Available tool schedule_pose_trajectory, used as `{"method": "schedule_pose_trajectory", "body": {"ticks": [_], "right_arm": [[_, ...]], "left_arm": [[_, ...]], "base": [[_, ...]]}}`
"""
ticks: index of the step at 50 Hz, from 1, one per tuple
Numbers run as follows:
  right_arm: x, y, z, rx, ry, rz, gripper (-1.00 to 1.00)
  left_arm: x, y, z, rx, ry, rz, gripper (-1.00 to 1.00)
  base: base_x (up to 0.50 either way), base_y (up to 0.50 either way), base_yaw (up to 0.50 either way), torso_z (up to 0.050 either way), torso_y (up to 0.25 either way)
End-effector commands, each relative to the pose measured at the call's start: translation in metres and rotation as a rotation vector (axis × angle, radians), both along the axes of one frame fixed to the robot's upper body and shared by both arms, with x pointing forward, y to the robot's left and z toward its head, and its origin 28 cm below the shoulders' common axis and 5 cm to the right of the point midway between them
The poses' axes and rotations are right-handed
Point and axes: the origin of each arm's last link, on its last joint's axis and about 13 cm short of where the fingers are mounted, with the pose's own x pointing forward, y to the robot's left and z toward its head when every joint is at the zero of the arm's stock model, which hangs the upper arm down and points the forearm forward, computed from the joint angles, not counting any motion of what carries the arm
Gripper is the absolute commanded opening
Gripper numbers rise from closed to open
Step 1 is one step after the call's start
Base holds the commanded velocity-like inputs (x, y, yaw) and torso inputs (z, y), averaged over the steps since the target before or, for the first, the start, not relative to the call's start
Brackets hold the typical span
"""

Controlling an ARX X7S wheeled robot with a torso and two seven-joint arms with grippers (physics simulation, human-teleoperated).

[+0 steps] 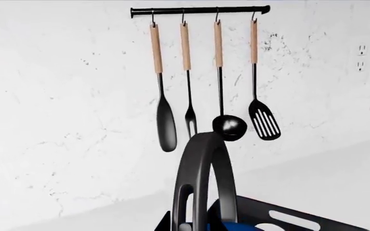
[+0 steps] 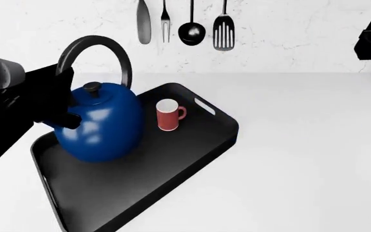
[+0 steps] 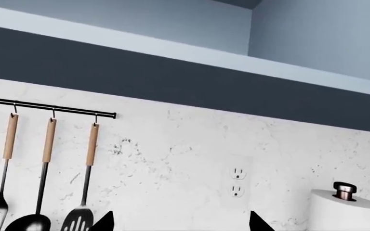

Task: Pick the kettle from the counter and place it on the tray. Then pick the mug from the cabinet and place it on the tray. Then close the cabinet doors.

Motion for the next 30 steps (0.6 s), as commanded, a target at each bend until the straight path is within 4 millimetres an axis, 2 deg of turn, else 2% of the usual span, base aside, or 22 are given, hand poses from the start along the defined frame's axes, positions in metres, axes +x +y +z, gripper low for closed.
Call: {"method": "schedule_pose_trajectory", "body": {"ticks": [1, 15, 30], "right_arm": [[0.002, 0.000, -0.002, 0.002, 0.005, 0.001, 1.00], [0.004, 0.001, -0.005, 0.004, 0.012, 0.003, 1.00], [0.006, 0.003, -0.004, 0.005, 0.013, 0.005, 1.00]], "left_arm": [[0.004, 0.001, -0.008, -0.008, -0.010, 0.019, -1.00], [0.004, -0.001, -0.023, -0.008, 0.029, -0.004, -1.00], [0.005, 0.002, -0.027, -0.016, 0.046, -0.008, -1.00]], "base": [[0.00, 0.00, 0.00, 0.000, 0.000], [0.00, 0.00, 0.00, 0.000, 0.001], [0.00, 0.00, 0.00, 0.001, 0.001]]}}
